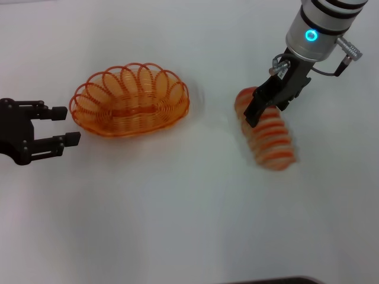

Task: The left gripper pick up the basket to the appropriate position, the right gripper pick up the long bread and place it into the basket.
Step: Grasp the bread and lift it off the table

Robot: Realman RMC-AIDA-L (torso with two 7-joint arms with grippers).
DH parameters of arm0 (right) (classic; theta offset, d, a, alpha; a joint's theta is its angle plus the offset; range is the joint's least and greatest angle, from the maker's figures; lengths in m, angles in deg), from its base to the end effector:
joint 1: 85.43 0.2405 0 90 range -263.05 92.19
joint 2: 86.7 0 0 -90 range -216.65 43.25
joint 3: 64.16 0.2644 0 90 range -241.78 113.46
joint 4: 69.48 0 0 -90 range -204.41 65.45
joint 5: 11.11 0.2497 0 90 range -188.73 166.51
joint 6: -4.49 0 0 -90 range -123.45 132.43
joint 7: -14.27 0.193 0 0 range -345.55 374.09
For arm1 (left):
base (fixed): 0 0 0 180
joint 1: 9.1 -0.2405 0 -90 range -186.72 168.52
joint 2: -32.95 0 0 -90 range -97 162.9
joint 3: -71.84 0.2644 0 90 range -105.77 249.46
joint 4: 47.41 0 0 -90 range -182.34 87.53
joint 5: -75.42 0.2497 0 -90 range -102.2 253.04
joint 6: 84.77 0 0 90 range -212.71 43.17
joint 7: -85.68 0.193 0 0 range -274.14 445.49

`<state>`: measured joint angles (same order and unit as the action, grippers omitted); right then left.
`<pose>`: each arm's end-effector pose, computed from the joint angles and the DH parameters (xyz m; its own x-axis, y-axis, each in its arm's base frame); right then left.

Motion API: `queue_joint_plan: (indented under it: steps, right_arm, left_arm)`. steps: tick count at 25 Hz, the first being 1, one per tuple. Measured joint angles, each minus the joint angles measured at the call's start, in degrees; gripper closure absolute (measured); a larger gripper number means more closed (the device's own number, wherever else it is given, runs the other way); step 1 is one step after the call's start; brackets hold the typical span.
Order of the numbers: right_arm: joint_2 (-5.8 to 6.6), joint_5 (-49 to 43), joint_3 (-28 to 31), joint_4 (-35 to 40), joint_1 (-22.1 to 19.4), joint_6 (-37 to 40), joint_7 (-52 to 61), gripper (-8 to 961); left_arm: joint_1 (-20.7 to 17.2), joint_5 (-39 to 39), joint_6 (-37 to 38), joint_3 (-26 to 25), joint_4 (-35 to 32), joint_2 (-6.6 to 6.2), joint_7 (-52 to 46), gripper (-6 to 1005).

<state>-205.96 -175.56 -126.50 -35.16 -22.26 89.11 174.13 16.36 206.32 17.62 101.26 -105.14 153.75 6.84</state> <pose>0.2022 0.4490 -0.0884 0.3864 -0.8743 0.2939 -0.7095 -0.4853 -0.5109 -0.3076 0.3439 0.0171 0.9019 0.2963 0.3142 0.3753 -0.8977 -0.2307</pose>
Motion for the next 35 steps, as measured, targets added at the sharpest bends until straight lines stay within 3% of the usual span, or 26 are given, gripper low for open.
queue_joint_plan:
  steps: [29,35]
  right_arm:
    - [-0.09,0.01,-0.44,-1.08,0.29,-0.88,-0.17,137]
    - [-0.15,0.01,-0.57,-1.1,0.28,-0.89,-0.19,261]
  left_arm:
    - [-0.41,0.02,0.02,-0.07,0.0,-0.04,0.09,432]
    - [-0.41,0.24,0.28,0.13,-0.15,-0.04,0.09,432]
